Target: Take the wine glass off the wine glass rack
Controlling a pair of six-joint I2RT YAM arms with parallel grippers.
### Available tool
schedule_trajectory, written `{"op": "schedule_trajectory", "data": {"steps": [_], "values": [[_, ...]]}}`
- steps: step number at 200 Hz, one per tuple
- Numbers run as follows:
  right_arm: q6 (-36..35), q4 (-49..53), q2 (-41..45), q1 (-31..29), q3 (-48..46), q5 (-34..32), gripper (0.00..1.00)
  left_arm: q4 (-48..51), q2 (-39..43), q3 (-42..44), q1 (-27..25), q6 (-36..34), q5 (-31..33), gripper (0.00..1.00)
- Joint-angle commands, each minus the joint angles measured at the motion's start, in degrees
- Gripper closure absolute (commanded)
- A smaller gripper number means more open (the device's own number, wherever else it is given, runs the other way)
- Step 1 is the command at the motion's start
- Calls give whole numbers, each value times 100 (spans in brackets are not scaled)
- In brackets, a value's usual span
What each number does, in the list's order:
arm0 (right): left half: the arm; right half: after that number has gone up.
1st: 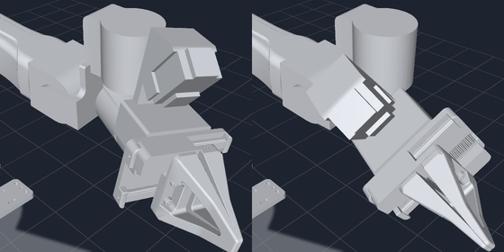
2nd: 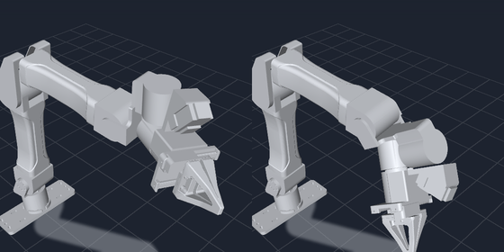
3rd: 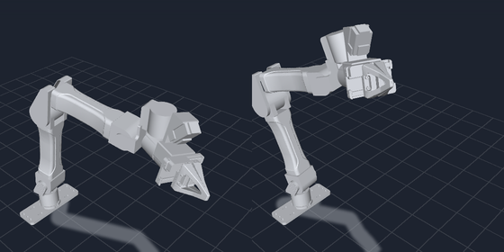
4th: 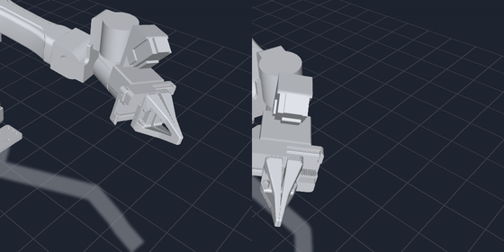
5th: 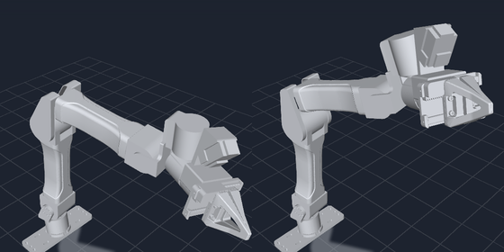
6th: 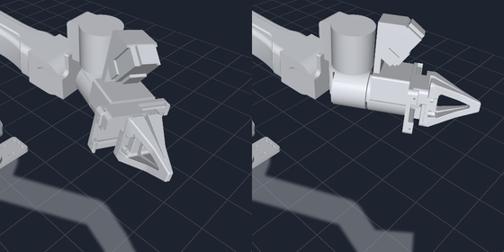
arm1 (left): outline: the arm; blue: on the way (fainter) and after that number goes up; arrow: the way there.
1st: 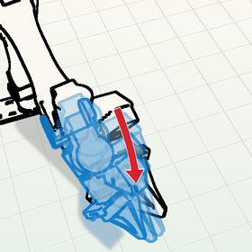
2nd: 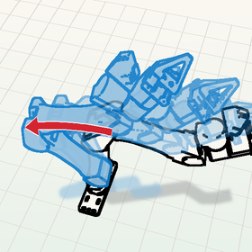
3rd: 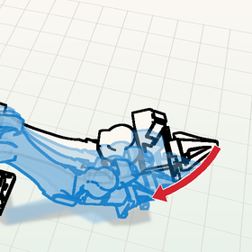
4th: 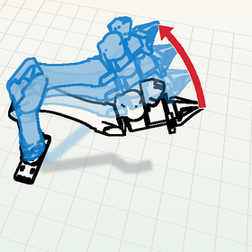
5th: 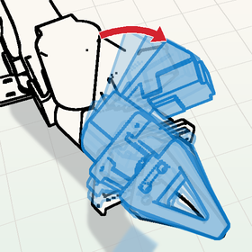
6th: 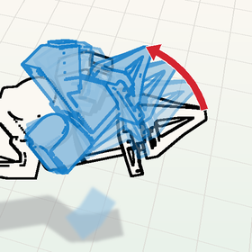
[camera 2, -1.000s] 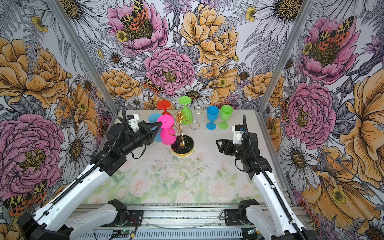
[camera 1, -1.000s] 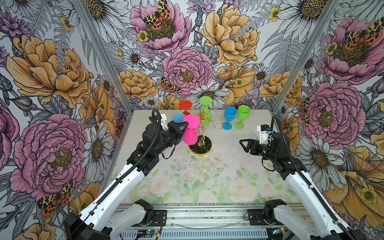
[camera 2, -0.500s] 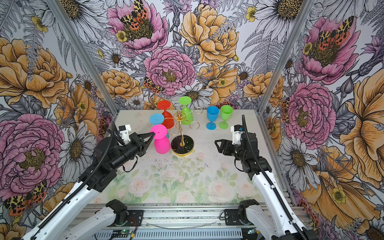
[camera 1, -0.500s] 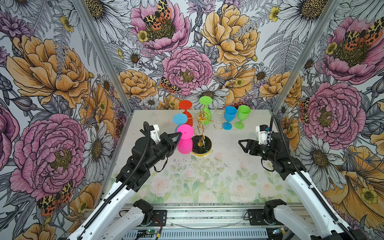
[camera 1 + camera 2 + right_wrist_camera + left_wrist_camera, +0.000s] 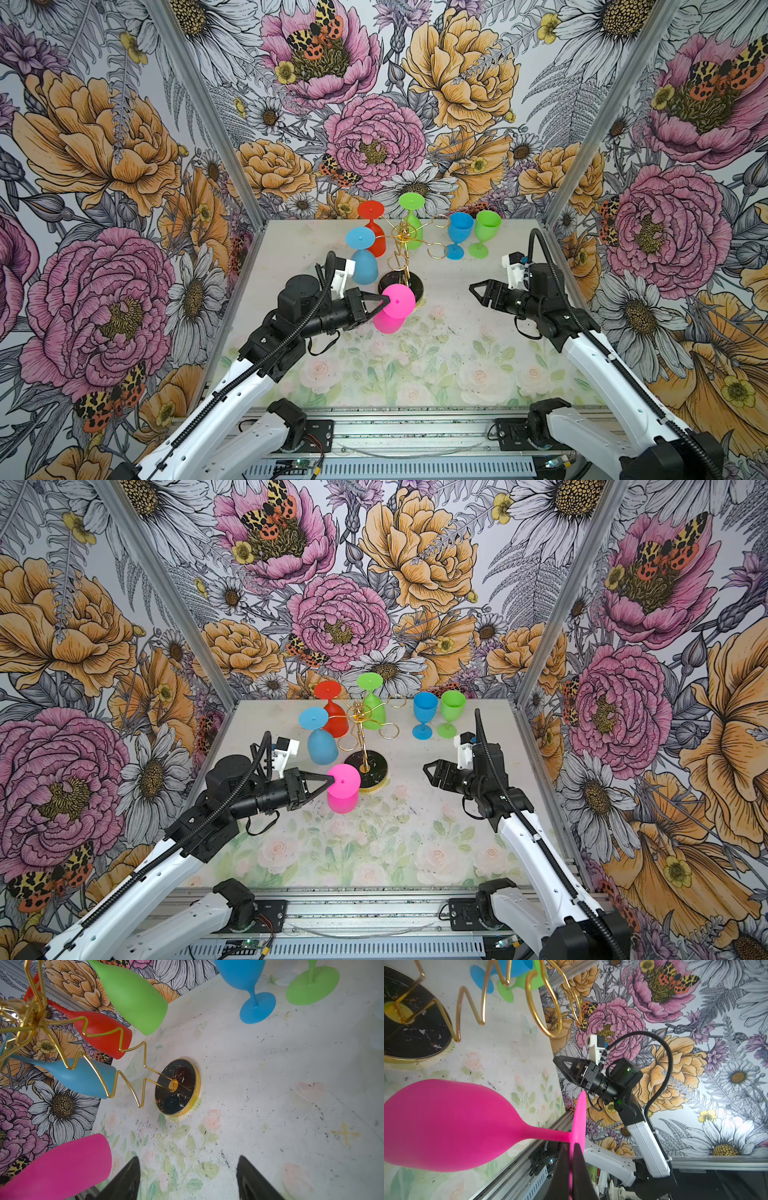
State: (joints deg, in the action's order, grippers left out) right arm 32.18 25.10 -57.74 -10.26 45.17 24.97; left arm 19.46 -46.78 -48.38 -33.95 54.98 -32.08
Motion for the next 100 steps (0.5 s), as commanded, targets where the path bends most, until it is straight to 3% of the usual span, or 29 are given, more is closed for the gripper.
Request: {"op": "schedule_trajectory", "data": {"steps": [1,36,72,100], "values": [[260,262,-123,-65,291,36,27,113,-27,-252,-474,-871,-208,100],[464,799,-379,-325,765,101,28,168,-320,-685,-1598,-2361,870,100],[351,1239,-362,-376,962,381,28,339,-666,-934,-2379,-3847,1899,100],[283,1473,-451,-363,1230,834,27,338,-783,-912,-2764,-4833,2146,100]]}}
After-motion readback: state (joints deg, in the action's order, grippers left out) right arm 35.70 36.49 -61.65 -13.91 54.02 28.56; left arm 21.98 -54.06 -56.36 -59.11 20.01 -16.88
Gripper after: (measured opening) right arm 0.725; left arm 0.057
